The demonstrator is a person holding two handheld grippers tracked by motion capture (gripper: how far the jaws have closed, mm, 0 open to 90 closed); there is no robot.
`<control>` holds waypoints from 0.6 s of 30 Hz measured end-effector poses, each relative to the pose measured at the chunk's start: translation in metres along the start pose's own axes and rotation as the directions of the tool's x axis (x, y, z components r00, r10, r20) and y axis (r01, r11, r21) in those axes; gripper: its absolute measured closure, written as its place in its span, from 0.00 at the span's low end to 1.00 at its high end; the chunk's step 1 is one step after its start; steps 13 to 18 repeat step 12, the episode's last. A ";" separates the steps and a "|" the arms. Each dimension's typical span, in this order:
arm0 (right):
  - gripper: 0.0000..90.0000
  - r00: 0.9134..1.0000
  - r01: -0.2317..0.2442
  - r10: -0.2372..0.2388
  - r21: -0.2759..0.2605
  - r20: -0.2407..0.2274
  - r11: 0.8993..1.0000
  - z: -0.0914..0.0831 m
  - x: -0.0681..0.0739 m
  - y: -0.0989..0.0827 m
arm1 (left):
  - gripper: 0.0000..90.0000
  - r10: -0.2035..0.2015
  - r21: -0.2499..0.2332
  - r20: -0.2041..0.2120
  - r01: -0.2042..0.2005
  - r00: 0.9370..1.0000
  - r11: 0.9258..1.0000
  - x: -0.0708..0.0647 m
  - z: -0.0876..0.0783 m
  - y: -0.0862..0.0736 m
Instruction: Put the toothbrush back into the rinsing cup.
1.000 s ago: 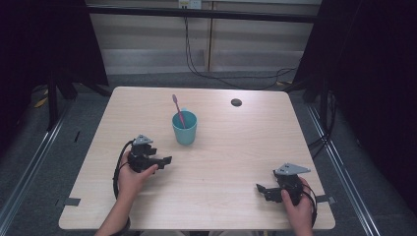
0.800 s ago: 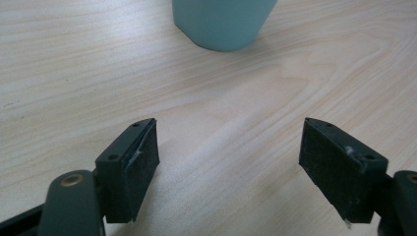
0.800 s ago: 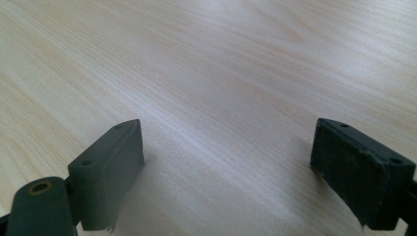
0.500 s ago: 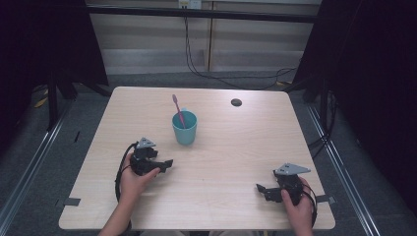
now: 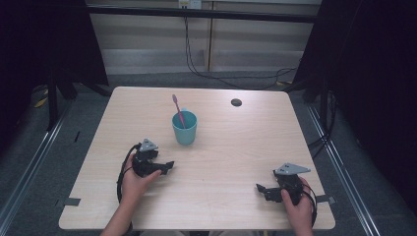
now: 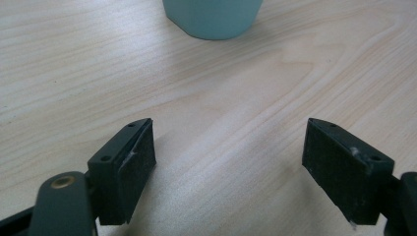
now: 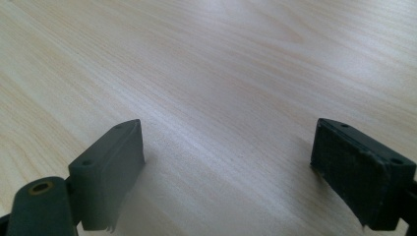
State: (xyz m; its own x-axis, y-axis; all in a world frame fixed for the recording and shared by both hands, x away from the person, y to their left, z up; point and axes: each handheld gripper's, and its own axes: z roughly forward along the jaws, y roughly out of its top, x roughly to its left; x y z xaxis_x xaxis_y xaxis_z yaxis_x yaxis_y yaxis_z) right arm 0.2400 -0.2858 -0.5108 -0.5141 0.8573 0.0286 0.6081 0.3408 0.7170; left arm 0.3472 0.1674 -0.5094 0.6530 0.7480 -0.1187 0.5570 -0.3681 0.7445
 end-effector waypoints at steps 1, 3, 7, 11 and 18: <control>0.13 1.000 0.001 -0.001 -0.001 0.000 1.000 0.000 0.000 0.000 | 0.22 0.007 0.003 0.002 -0.007 1.000 1.000 0.000 0.000 0.000; 0.13 1.000 -0.002 0.002 0.000 -0.001 1.000 0.000 0.000 0.000 | 0.22 0.009 0.002 -0.002 -0.009 1.000 1.000 -0.001 0.000 0.000; 0.13 1.000 0.000 0.000 0.000 -0.002 1.000 0.001 0.000 0.001 | 0.21 0.034 0.014 -0.010 -0.033 0.999 0.999 -0.003 0.000 0.000; 0.13 1.000 0.003 -0.003 -0.001 -0.002 1.000 0.001 0.000 0.001 | 0.20 0.070 0.029 -0.028 -0.069 0.997 0.997 -0.005 0.001 0.000; 0.13 1.000 0.001 -0.001 0.000 -0.002 1.000 0.001 0.000 0.001 | 0.20 0.070 0.029 -0.028 -0.069 0.997 0.997 -0.005 0.001 0.000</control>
